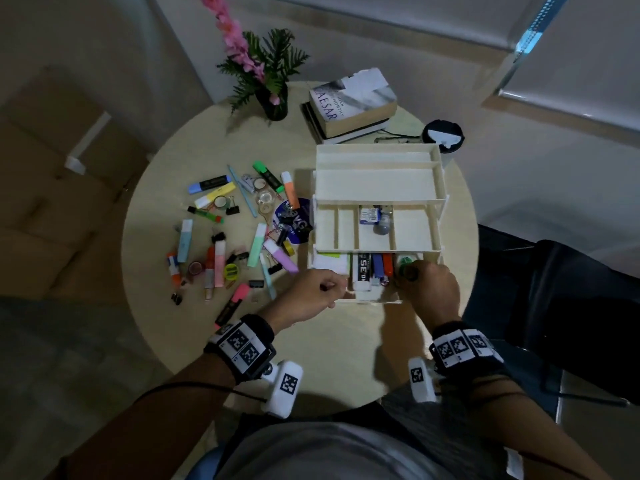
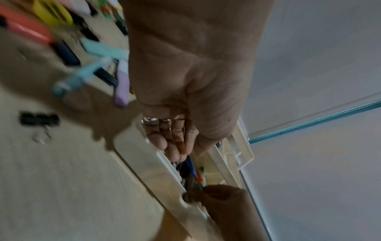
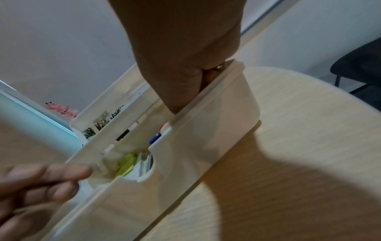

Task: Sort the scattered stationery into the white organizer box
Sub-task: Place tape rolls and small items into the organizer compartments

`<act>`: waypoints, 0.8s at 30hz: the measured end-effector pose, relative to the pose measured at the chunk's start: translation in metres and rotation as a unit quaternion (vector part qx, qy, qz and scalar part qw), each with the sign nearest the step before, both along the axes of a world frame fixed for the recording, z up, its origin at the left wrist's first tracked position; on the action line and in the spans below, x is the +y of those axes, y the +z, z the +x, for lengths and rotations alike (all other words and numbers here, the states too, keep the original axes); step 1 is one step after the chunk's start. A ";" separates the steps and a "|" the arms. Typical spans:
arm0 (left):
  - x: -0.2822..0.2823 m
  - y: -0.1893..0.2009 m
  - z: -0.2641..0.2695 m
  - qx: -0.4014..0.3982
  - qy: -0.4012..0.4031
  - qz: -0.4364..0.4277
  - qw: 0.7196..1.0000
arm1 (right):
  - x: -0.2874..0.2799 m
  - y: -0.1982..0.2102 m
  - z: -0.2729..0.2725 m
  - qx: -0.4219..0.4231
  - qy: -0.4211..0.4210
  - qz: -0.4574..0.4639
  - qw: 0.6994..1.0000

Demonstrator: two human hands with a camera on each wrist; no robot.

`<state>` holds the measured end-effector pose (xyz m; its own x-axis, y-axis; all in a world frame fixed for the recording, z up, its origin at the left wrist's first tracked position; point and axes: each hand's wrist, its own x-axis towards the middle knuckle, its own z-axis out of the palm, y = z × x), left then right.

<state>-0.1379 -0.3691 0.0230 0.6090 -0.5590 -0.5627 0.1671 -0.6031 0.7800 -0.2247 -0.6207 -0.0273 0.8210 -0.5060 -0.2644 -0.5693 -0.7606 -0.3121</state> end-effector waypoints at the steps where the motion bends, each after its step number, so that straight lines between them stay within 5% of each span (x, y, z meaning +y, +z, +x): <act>1: 0.015 0.002 0.004 -0.008 0.001 0.009 1.000 | 0.001 0.000 0.000 -0.003 -0.005 0.000 1.000; 10: 0.151 -0.001 0.044 -0.068 0.089 0.034 0.993 | 0.020 0.050 -0.007 -0.063 -0.020 -0.018 0.998; 17: 0.208 -0.008 0.069 -0.078 0.117 0.043 0.989 | 0.112 0.118 0.067 -0.099 0.134 0.096 0.981; 24: 0.244 -0.014 0.091 -0.070 0.099 0.041 0.992 | 0.200 0.089 0.148 -0.090 0.207 0.137 0.964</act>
